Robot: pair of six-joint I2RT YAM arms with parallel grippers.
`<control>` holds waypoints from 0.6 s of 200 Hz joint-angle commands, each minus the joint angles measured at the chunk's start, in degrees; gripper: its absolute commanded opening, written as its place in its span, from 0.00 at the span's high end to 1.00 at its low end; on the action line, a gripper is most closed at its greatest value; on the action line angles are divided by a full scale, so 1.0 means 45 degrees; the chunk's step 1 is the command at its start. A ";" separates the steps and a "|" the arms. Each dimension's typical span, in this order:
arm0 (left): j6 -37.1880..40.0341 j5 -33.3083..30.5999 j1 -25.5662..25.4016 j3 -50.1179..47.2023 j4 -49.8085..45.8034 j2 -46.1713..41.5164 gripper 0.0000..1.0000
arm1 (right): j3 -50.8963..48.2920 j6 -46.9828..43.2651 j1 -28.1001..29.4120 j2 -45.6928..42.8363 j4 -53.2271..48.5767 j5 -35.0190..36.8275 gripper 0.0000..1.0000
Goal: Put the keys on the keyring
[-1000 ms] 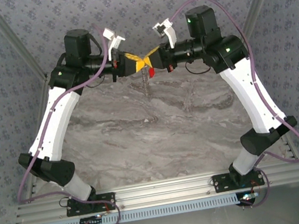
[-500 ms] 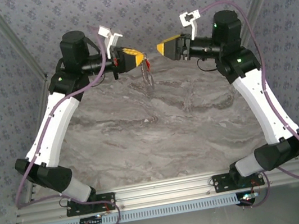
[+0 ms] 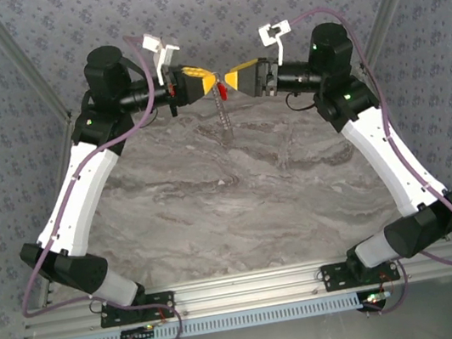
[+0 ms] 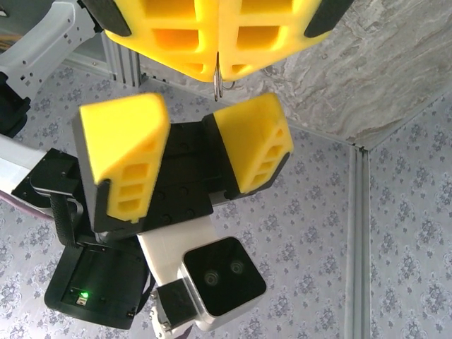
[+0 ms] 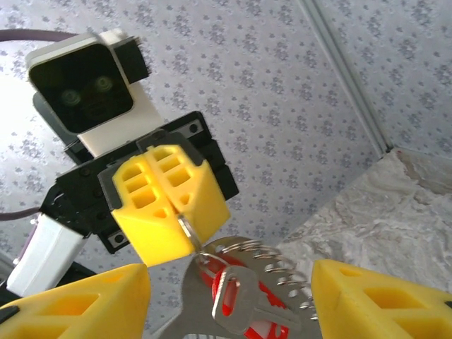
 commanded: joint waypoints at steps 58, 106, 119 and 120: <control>-0.0776 0.0057 0.0074 0.0128 0.1479 -0.0191 1.00 | -0.0277 0.0239 0.0343 0.0282 0.0465 -0.0261 0.39; -0.0977 0.0096 0.0078 0.0124 0.1744 -0.0129 1.00 | -0.0116 0.0292 0.0397 0.0506 0.0625 -0.0325 0.49; -0.1013 0.0086 0.0081 0.0128 0.1795 -0.0106 1.00 | -0.0073 0.0293 0.0410 0.0605 0.0713 -0.0377 0.56; -0.1013 0.0081 0.0075 0.0128 0.1795 -0.0100 1.00 | -0.0072 0.0292 0.0414 0.0603 0.0725 -0.0387 0.56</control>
